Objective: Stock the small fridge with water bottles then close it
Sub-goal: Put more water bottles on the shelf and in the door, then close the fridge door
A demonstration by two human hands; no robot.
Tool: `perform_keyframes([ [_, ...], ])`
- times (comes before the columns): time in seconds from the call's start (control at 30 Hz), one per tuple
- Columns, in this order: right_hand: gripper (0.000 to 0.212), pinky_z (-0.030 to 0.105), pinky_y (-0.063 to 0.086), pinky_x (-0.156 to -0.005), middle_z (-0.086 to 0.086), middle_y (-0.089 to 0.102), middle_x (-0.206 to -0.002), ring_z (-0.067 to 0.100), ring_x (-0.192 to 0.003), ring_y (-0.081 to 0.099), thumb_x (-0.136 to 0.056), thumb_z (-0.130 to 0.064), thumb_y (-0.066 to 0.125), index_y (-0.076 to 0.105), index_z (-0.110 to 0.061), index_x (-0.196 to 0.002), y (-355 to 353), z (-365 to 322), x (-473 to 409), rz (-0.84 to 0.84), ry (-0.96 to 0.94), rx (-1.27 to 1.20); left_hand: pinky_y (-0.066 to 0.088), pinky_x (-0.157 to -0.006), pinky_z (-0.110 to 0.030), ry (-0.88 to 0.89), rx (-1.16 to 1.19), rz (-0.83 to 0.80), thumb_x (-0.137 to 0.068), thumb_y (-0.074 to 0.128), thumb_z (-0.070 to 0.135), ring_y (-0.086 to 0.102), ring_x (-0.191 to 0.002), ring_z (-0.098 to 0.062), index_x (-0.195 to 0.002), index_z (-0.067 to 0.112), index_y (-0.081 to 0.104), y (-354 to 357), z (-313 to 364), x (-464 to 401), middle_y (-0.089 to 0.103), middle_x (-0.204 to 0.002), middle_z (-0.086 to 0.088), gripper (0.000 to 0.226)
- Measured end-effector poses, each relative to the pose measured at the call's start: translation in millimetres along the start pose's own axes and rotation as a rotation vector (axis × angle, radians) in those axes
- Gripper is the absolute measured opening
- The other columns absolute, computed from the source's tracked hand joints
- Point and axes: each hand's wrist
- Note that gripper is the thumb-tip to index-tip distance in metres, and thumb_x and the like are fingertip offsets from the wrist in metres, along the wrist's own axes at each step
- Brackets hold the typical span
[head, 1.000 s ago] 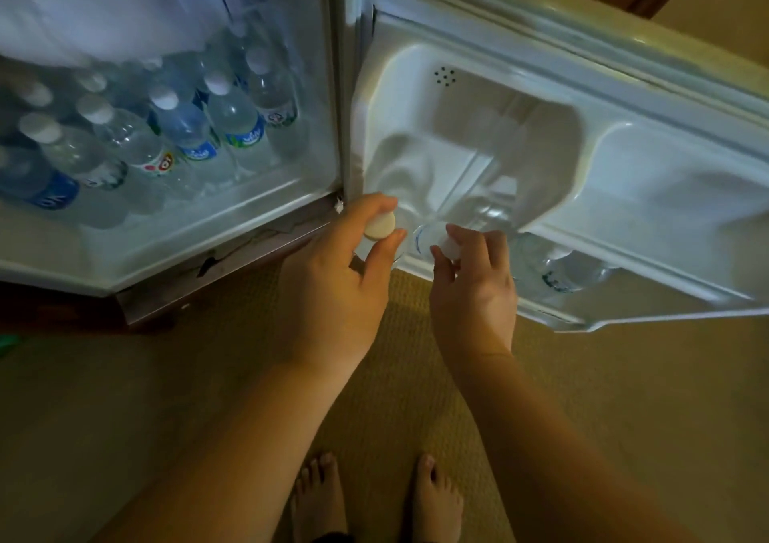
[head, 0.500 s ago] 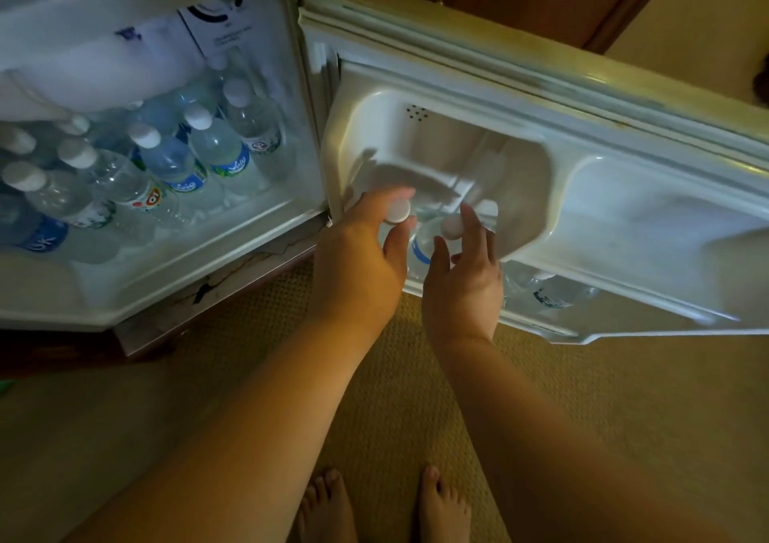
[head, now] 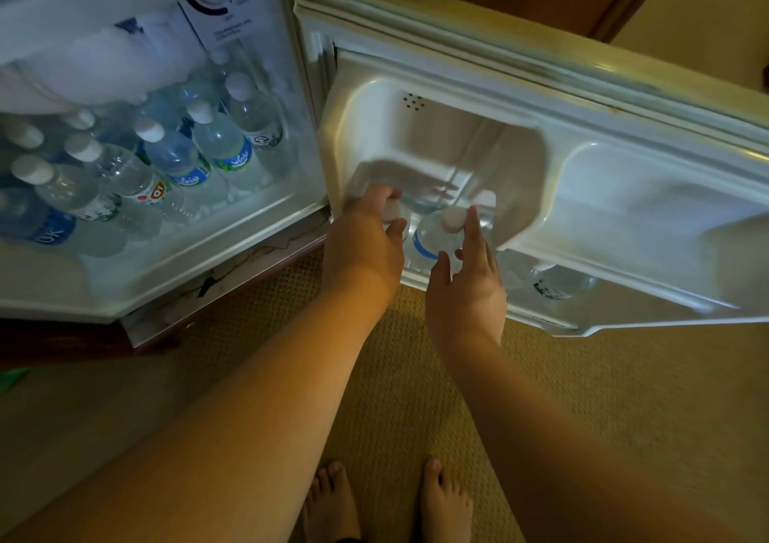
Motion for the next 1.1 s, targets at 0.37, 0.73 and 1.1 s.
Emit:
perform_keyframes([
  [0.37, 0.065, 0.038, 0.052, -0.096, -0.006, 0.032, -0.163, 0.021, -0.136, 0.052, -0.102, -0.021, 0.058, 0.03, -0.031, -0.159, -43.3, -6.4, 31.3, -0.277, -0.044, 0.086, 0.034, -0.105, -0.022, 0.145, -0.126, -0.082, -0.101, 0.063, 0.018, 0.039, -0.145, -0.021, -0.158, 0.031, 0.035, -17.6, 5.6, 40.0, 0.032, -0.163, -0.001, 0.065],
  [0.73, 0.032, 0.041, 0.053, -0.087, 0.001, 0.06, -0.117, 0.022, -0.109, 0.056, -0.093, -0.013, 0.068, 0.066, -0.013, -0.125, -195.3, -103.9, 19.6, 0.098, -0.628, -0.022, 0.045, -0.092, -0.02, 0.096, -0.023, 0.097, -0.092, 0.06, 0.046, 0.055, -0.123, -0.001, -0.138, 0.042, 0.051, -119.6, 53.6, 137.4, 0.059, -0.132, 0.021, 0.047],
  [1.1, 0.061, 0.068, 0.023, -0.117, 0.003, 0.04, -0.159, 0.04, -0.145, 0.036, -0.099, -0.07, 0.013, 0.014, -0.05, -0.156, -210.7, -132.0, -75.7, -0.383, -0.284, 0.712, 0.042, -0.107, -0.049, 0.022, -0.399, 0.393, -0.094, 0.062, 0.045, 0.042, -0.136, -0.031, -0.144, 0.03, 0.048, -245.5, 63.8, 77.9, 0.046, -0.148, -0.005, 0.054],
])
Point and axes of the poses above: each hand's wrist, its own x-axis away from the middle knuckle, its own y-axis out of the palm, z = x × y
